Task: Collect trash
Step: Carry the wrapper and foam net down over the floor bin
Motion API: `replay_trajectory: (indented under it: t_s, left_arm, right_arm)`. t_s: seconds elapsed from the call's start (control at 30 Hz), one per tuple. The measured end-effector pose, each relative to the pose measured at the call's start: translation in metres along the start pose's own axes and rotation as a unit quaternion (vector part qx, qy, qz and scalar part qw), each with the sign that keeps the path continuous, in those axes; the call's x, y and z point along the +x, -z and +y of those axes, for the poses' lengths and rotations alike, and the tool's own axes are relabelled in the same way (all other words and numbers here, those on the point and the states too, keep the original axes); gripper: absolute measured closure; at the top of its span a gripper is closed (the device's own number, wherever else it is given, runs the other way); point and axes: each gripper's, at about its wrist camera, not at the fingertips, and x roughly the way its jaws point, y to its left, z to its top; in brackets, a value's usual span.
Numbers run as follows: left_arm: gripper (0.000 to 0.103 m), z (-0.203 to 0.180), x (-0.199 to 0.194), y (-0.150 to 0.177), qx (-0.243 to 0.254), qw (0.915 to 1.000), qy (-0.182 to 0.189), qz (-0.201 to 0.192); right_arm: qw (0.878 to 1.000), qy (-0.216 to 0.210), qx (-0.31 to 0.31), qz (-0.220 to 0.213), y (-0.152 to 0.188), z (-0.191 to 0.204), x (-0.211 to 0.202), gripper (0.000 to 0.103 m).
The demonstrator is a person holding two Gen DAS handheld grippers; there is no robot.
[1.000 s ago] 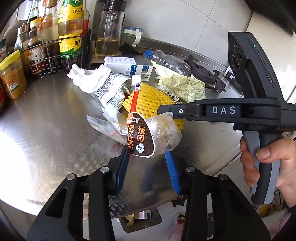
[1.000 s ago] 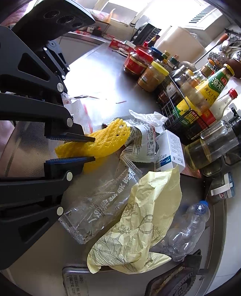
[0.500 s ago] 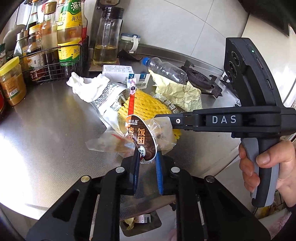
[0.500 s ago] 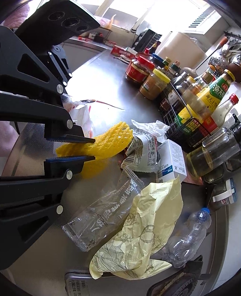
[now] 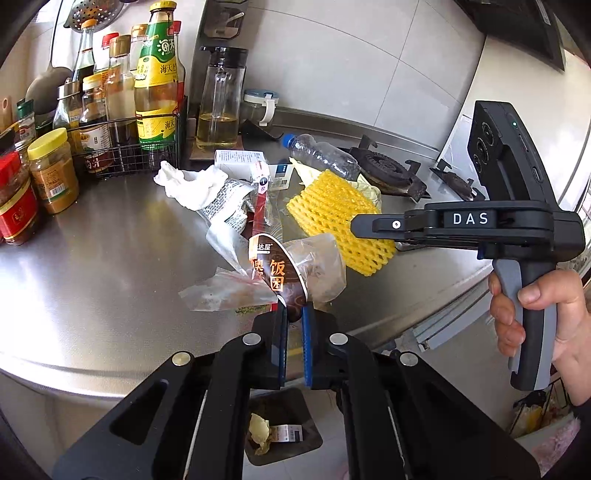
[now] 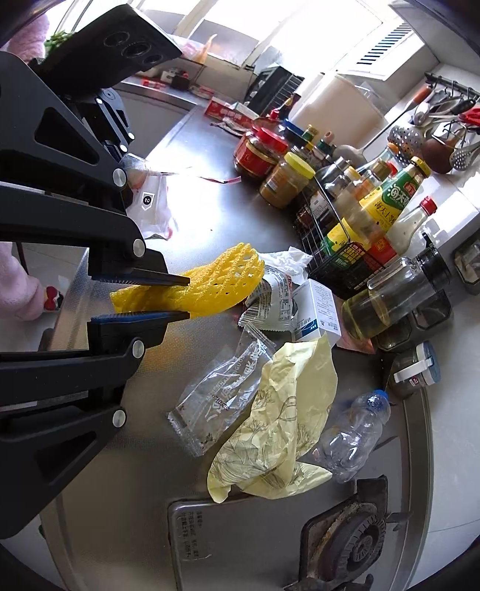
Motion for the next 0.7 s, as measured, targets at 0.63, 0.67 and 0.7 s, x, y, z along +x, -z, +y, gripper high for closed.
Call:
replay_trajectory:
  t_s: [0.63, 0.67, 0.7]
  left_arm:
    - [0.098, -0.015, -0.038, 0.105, -0.004, 0.9974, 0.013, 0.071]
    - [0.098, -0.013, -0.035, 0.111, -0.007, 0.9968, 0.012, 0.079]
    - [0.098, -0.012, -0.031, 0.116, -0.009, 0.9961, 0.012, 0.087]
  right_arm:
    - [0.996, -0.019, 0.003, 0.087, 0.146, -0.003, -0.018, 0.089]
    - [0.995, -0.013, 0.005, 0.095, 0.153, -0.005, -0.012, 0.089]
    - [0.995, -0.005, 0.006, 0.103, 0.159, -0.008, -0.006, 0.089]
